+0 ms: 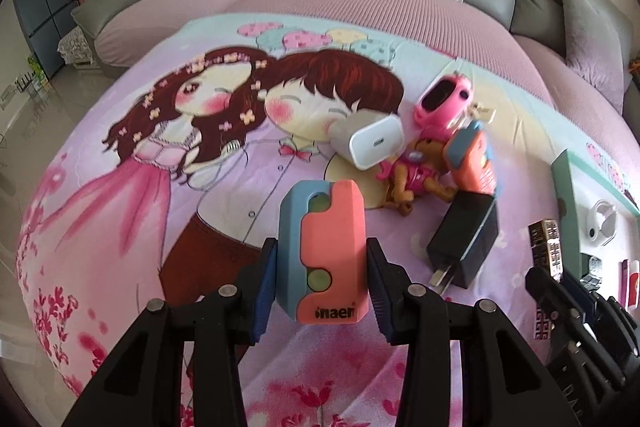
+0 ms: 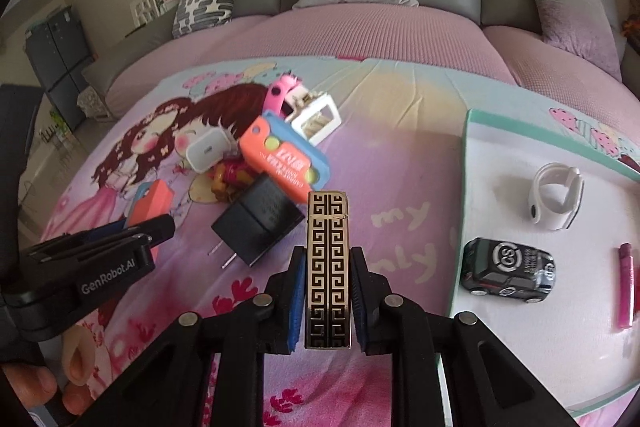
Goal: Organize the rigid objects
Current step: 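Lift and carry the block and gold box over the teal tray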
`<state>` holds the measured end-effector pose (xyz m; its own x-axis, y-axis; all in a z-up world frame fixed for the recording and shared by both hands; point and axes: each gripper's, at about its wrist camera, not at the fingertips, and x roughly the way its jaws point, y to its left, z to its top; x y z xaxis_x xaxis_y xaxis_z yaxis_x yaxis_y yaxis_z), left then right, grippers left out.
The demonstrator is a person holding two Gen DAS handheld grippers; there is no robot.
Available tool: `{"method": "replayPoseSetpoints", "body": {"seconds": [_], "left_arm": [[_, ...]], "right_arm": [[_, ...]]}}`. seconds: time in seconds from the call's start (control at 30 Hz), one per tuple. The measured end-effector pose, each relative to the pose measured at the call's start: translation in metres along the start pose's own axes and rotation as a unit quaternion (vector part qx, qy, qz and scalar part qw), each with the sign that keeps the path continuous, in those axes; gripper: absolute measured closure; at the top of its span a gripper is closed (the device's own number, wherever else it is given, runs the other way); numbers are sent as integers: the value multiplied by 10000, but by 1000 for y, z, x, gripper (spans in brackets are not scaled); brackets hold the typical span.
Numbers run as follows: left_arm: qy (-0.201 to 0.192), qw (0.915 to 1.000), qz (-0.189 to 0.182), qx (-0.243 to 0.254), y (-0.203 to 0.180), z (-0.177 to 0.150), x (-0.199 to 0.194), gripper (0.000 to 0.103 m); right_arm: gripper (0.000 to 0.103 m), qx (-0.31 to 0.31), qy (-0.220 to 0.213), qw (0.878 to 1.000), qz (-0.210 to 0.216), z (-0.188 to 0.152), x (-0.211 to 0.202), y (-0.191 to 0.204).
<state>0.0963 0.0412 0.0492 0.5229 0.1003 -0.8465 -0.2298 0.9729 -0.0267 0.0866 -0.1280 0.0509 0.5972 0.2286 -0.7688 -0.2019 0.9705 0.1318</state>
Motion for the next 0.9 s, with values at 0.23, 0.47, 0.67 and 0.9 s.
{"method": "replayPoseSetpoints", "body": {"seconds": [0.23, 0.47, 0.67, 0.9], "left_arm": [[-384, 9992, -86, -57, -1, 7, -24, 59], [-599, 9981, -110, 66, -14, 14, -39, 59], [-740, 9962, -424, 201, -42, 22, -52, 59], [-1009, 9891, -743, 780, -105, 34, -75, 59]], "right_arm": [[81, 110, -230, 9997, -27, 8, -15, -7], [81, 223, -485, 9986, -3, 14, -32, -19], [81, 396, -659, 9968, -207, 19, -47, -41], [81, 1005, -829, 9898, -578, 21, -68, -99]]}}
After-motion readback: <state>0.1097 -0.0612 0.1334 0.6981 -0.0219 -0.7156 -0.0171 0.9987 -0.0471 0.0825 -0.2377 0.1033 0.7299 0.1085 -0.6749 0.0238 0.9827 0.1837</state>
